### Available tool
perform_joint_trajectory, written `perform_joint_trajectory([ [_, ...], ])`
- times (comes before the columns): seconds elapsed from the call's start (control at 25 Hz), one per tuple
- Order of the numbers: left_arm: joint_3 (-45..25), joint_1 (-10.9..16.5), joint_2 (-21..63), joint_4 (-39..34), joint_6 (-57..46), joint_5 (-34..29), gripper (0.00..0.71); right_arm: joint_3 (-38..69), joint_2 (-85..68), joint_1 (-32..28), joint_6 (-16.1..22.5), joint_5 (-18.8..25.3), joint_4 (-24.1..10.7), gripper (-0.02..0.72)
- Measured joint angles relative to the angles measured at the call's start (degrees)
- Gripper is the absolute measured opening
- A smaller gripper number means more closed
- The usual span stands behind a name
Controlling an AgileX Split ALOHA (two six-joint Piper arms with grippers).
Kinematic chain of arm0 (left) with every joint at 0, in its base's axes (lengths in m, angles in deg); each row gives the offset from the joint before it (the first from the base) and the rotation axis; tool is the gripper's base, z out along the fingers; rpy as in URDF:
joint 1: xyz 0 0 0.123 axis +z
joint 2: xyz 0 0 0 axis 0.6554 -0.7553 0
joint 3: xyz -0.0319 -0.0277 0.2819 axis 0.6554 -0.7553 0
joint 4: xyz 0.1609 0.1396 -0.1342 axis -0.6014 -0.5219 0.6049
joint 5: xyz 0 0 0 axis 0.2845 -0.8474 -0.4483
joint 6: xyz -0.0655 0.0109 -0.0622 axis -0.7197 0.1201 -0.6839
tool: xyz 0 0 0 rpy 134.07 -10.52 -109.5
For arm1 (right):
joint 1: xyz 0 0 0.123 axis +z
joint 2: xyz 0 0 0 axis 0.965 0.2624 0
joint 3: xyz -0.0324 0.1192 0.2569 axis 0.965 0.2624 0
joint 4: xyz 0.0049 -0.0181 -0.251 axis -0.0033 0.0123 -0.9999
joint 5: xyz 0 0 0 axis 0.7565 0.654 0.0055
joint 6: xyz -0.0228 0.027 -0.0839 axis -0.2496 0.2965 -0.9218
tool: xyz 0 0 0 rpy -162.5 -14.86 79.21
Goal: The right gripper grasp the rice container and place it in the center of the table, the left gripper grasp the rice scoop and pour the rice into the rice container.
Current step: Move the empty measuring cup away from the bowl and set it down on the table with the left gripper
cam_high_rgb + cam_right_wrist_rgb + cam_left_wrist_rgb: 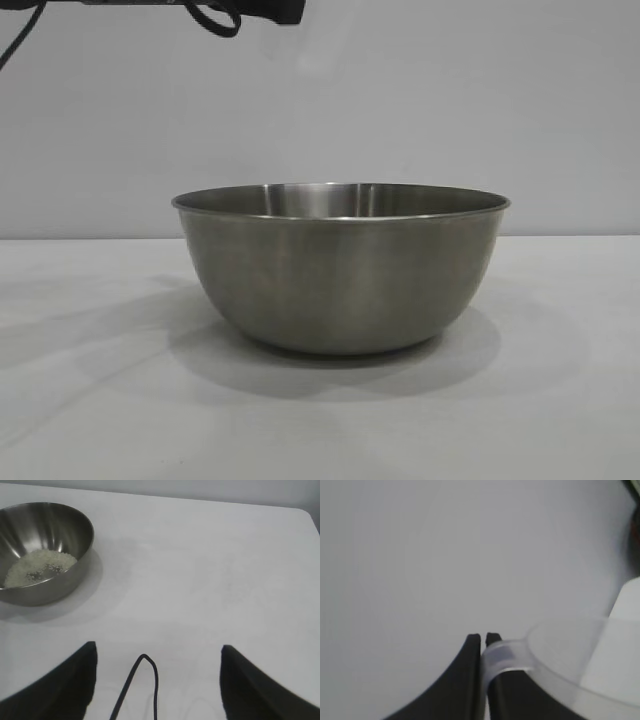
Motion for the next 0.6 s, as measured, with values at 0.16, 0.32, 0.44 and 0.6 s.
perform_joint_trajectory([
  [0.16, -6.4, 0.0, 0.0, 12.13, -0.51, -0.11, 0.0, 0.0, 0.0, 0.0, 0.0, 0.0, 0.0, 0.445],
  [0.32, -12.11, 0.0, 0.57, 19.46, -0.59, -0.11, 0.0, 0.0, 0.0, 0.0, 0.0, 0.0, 0.0, 0.445],
  [0.44, -15.82, 0.0, 0.81, 22.02, -0.72, -0.11, 0.0, 0.0, 0.0, 0.0, 0.0, 0.0, 0.0, 0.445],
  [0.6, -18.63, 0.0, 0.91, 26.44, -0.72, -0.11, 0.0, 0.0, 0.0, 0.0, 0.0, 0.0, 0.0, 0.445],
])
